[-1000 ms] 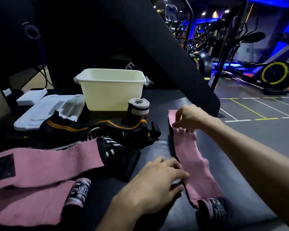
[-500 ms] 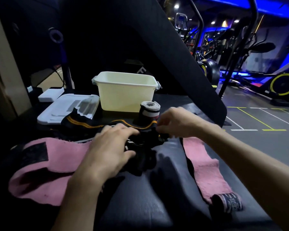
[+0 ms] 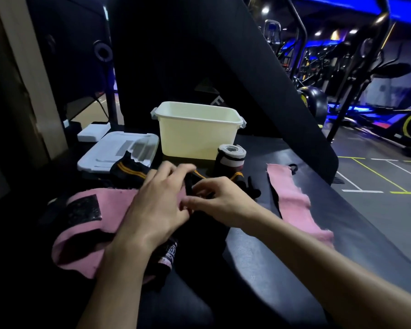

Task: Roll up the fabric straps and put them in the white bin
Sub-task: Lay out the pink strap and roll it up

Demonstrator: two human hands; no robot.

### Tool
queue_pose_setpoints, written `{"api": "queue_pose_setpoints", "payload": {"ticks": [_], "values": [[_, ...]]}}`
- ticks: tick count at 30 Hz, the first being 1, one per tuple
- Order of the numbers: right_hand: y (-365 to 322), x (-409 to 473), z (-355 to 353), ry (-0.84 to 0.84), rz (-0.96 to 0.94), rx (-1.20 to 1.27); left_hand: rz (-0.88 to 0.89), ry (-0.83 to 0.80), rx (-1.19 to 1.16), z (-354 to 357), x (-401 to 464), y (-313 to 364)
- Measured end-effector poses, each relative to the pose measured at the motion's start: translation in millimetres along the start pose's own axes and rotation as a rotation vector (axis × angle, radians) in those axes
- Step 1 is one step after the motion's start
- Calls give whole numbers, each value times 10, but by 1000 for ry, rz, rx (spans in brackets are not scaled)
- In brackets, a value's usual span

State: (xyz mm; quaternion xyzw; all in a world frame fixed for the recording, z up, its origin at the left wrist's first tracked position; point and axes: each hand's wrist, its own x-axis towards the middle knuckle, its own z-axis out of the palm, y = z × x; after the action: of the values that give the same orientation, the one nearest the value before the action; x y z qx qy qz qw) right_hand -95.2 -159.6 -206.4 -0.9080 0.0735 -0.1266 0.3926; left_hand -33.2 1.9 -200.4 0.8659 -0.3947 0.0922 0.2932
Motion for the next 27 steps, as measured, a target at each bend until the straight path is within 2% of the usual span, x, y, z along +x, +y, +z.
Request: {"api": "queue_pose_setpoints", "payload": {"ticks": [2, 7, 10, 14, 18, 23, 25, 27], "values": [[-34, -19, -21, 79, -37, 156, 41, 86, -36, -17, -3, 45], [-200, -111, -349, 240, -142, 336, -27, 213, -122, -167, -63, 61], [-311, -200, -608, 311, -102, 534, -54, 151, -30, -310, -111, 24], [-293, -185, -863, 504, -5, 629, -85, -53, 22, -399, -172, 36], [-160, -138, -1111, 677, 129, 817, -80, -143, 124, -380, -188, 5], [132, -197, -1377, 805, 253, 1085, -181, -175, 108, -351, -211, -180], [224, -231, -1410, 817, 262, 1126, -182, -123, 91, -314, -195, -208], [269, -260, -1435, 814, 270, 1135, -148, -2, 28, -291, -162, -207]]}}
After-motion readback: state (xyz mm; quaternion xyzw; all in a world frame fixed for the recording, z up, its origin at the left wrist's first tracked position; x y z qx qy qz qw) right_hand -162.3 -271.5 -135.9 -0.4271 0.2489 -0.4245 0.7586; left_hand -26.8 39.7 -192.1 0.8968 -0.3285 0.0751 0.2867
